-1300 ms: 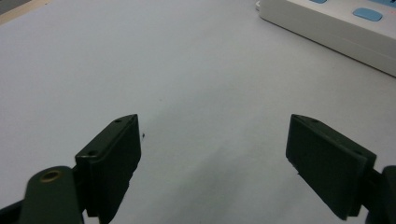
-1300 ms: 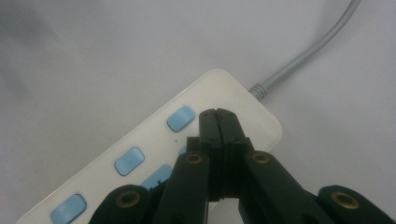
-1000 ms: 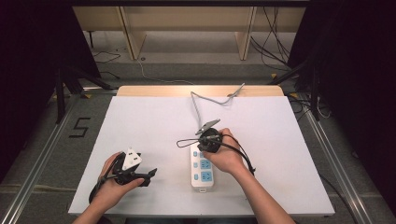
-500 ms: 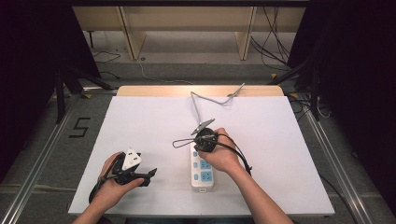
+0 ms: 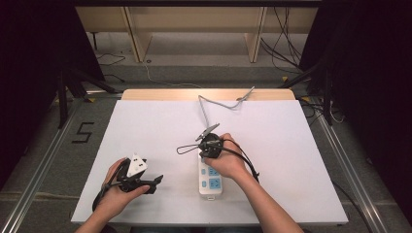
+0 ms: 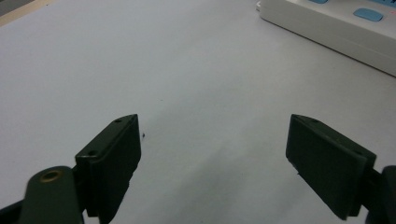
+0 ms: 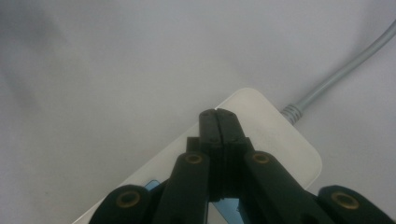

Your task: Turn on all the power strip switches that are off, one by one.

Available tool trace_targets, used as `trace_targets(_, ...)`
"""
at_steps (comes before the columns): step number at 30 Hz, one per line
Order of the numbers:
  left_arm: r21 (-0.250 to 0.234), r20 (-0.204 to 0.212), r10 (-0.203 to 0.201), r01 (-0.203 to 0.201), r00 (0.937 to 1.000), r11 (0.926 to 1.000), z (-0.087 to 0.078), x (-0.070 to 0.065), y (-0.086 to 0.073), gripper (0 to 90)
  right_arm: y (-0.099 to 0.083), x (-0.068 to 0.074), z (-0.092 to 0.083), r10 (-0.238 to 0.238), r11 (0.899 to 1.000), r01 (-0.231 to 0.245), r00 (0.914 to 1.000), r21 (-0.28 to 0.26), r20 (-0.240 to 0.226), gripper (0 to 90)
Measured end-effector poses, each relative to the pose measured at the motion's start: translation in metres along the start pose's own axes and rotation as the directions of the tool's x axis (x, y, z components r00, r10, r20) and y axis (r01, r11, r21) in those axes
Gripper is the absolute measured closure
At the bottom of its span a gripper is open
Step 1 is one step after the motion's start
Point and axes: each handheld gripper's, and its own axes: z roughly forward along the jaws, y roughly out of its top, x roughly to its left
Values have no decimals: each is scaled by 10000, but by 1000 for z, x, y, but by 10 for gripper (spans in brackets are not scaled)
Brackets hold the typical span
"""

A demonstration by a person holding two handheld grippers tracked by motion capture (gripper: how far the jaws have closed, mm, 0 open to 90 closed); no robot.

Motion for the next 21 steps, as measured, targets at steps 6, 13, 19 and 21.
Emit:
trace_targets(6,4,1,14,-14,10000,10000,0,0,0,179,2,1,2,-6,9999,7,10000,122,-86,900)
trace_targets(13,-8,11,1,-1,10000,10000,0,0,0,179,5,1,6,8,9996,-7,10000,272,-58,900)
trace_targets(19,3,5,5,-5,10000,10000,0,0,0,179,5,0,7,85,9993,-84,10000,352,-21,900)
trace_targets(21,5,3,10,-10,10000,10000,0,0,0,180,5,0,7,59,9992,-58,10000,408,-14,900)
